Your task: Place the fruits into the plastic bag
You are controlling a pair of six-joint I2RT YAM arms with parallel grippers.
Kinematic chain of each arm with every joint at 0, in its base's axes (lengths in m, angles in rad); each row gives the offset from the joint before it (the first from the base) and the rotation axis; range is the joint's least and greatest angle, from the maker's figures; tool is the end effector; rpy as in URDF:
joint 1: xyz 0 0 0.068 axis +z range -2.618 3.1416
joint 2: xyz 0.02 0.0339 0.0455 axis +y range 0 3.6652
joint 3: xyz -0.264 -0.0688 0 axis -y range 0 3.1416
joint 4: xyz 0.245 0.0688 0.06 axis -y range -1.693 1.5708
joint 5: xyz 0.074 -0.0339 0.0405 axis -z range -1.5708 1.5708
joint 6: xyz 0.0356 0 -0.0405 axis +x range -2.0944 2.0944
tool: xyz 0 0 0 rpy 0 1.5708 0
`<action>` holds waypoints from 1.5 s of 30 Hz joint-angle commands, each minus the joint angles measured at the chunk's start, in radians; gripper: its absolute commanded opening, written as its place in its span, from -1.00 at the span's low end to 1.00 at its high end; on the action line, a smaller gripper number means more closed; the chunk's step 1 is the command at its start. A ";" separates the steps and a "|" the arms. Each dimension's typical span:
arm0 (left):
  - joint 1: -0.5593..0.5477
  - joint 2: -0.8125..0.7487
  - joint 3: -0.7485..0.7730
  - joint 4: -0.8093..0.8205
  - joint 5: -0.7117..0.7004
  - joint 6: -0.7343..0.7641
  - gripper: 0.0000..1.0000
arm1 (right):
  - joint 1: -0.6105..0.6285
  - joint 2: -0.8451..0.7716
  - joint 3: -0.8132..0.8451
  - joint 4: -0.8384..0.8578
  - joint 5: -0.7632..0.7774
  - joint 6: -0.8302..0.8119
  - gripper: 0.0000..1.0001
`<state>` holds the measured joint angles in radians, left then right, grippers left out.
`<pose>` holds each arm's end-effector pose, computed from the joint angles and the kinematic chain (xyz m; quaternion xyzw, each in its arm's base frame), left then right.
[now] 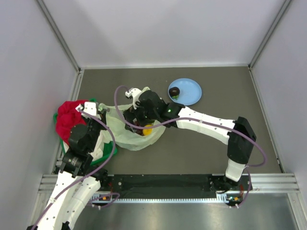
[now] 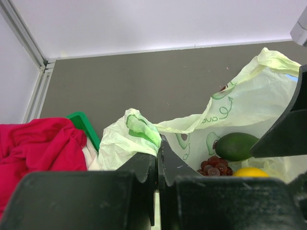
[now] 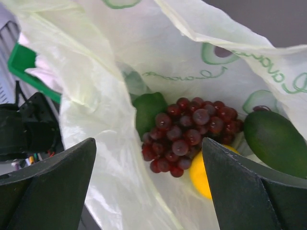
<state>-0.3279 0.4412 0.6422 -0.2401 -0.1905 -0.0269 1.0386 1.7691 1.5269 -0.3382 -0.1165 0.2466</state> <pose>0.1141 -0.0317 0.3297 0.0424 0.7193 -0.0543 0.6913 0.2074 0.3603 0.3118 -0.3643 0.7997 0.3253 0.3491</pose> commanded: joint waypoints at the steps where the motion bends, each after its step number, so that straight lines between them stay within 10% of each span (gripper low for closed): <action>1: 0.004 -0.007 0.004 0.044 0.002 -0.004 -1.00 | 0.031 -0.020 0.082 0.041 -0.066 0.000 0.80; 24: 0.004 -0.004 0.004 0.044 0.005 -0.005 -1.00 | 0.028 -0.358 0.044 -0.008 0.176 -0.092 0.76; 45: 0.006 0.001 0.005 0.044 0.014 -0.004 -1.00 | -0.457 -0.338 -0.097 -0.001 0.066 -0.020 0.69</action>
<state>-0.3279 0.4416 0.6422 -0.2401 -0.1871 -0.0269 0.6571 1.4082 1.4464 -0.3820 -0.0090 0.2001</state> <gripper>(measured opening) 0.019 0.858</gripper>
